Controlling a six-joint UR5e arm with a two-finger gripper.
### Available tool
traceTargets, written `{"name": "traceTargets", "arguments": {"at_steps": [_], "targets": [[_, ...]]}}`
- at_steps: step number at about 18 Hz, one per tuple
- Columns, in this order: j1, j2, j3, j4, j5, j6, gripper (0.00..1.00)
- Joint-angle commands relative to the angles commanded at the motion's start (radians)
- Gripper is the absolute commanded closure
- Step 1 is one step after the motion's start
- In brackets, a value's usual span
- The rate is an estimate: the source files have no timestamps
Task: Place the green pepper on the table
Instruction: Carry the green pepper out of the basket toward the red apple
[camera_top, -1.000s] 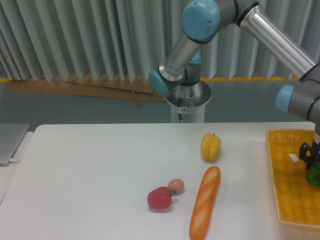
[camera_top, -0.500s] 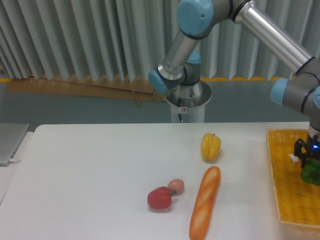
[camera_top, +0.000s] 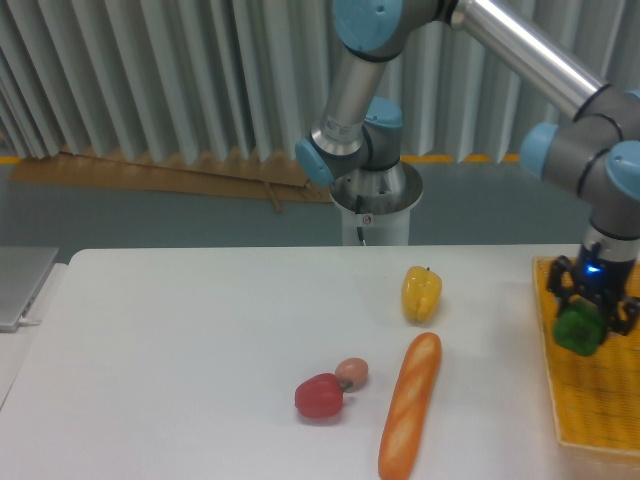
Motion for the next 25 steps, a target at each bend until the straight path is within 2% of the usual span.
{"name": "traceTargets", "arguments": {"at_steps": [4, 6, 9, 13, 19, 25], "targets": [[-0.08, 0.02, -0.005, -0.04, -0.002, -0.032, 0.37], [-0.129, 0.052, -0.011, -0.052, -0.002, -0.032, 0.37], [-0.209, 0.06, -0.041, -0.042, -0.018, -0.046, 0.37], [-0.284, 0.057, -0.046, -0.037, -0.025, -0.049, 0.37], [-0.371, 0.057, -0.083, 0.017, -0.02, -0.095, 0.37], [-0.485, 0.038, -0.084, 0.102, -0.014, -0.302, 0.37]]}}
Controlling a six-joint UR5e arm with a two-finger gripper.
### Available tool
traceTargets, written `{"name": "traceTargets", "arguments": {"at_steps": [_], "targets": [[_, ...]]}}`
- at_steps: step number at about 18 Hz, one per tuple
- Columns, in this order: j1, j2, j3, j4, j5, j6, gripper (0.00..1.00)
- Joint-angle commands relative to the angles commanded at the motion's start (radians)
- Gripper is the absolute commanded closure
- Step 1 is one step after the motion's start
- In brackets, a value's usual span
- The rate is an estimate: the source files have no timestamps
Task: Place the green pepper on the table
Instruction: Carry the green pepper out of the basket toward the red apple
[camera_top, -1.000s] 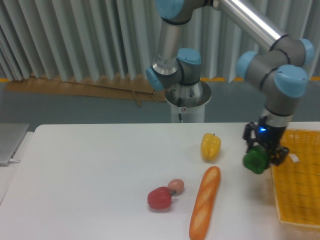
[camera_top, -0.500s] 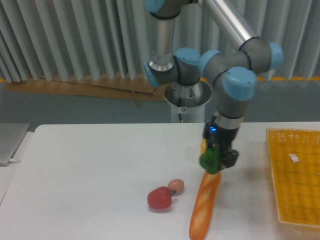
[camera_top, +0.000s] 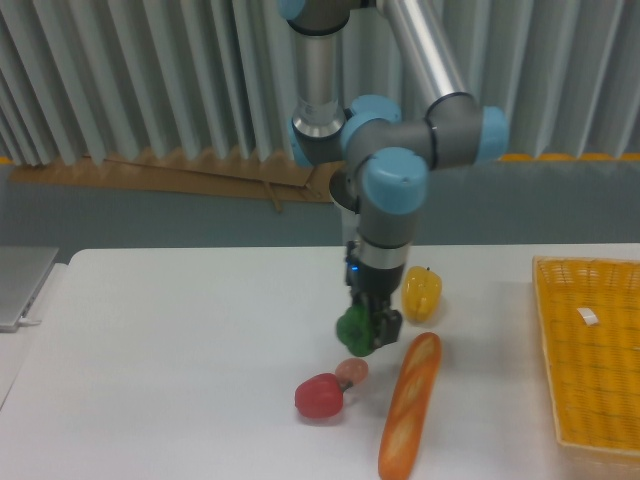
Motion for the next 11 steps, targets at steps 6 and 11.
{"name": "traceTargets", "arguments": {"at_steps": [6, 11], "targets": [[-0.029, -0.028, 0.015, 0.048, 0.002, -0.15, 0.42], [-0.115, -0.037, 0.014, 0.068, 0.099, -0.163, 0.42]]}}
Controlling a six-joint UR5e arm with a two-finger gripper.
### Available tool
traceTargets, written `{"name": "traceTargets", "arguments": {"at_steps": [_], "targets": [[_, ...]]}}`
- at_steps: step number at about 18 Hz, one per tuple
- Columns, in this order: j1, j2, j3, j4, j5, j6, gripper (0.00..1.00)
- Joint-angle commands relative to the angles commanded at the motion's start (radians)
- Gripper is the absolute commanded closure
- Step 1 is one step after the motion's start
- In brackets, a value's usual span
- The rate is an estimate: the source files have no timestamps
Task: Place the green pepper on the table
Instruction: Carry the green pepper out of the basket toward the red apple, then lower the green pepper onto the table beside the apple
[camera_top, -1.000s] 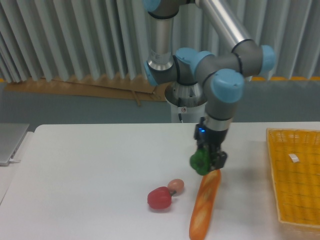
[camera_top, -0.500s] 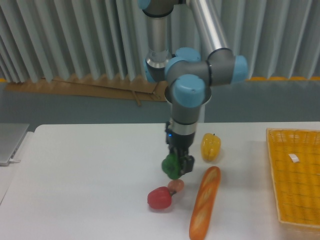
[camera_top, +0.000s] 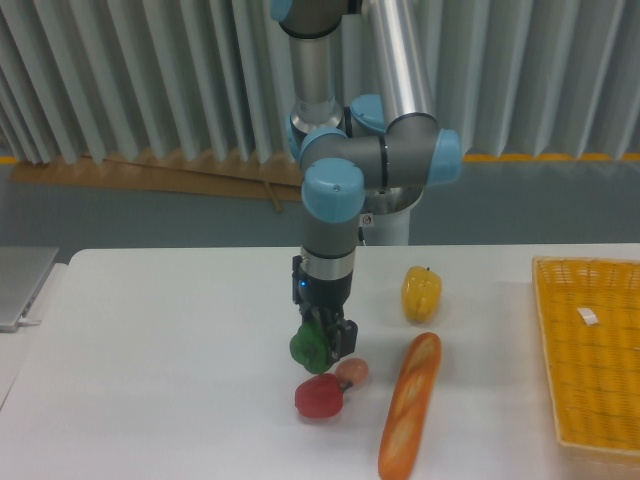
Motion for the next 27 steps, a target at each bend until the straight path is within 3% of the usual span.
{"name": "traceTargets", "arguments": {"at_steps": [5, 8, 12, 16, 27], "targets": [[-0.057, 0.006, -0.012, 0.0, 0.034, -0.009, 0.42], [-0.085, 0.015, -0.052, 0.003, 0.034, 0.005, 0.42], [-0.077, 0.052, -0.101, 0.0, 0.031, 0.178, 0.41], [-0.078, 0.057, -0.121, -0.005, 0.033, 0.198, 0.41], [-0.129, -0.011, -0.14, 0.008, 0.089, 0.186, 0.41]]}}
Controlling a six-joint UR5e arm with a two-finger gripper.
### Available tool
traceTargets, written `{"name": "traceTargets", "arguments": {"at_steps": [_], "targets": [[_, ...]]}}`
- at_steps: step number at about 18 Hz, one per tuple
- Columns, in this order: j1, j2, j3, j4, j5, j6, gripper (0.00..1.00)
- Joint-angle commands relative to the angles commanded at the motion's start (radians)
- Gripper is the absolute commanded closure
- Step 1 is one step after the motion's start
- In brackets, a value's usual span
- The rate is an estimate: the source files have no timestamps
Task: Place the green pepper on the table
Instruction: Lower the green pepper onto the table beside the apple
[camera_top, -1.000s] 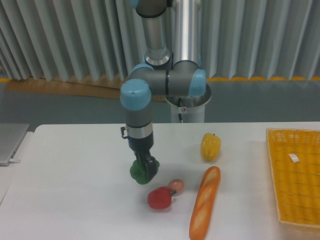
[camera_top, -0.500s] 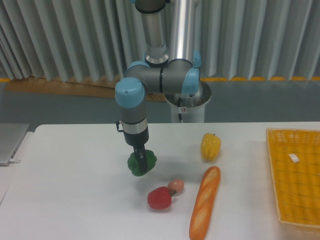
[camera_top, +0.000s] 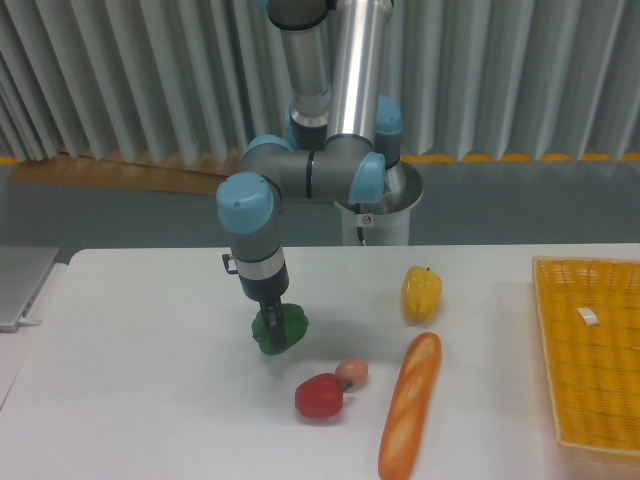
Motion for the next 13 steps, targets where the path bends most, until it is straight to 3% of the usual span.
{"name": "traceTargets", "arguments": {"at_steps": [11, 12, 13], "targets": [[-0.017, -0.023, 0.005, 0.04, 0.002, -0.002, 0.4], [-0.017, -0.025, 0.003, 0.043, 0.002, -0.003, 0.35], [-0.017, -0.025, 0.003, 0.043, 0.002, -0.003, 0.13]]}}
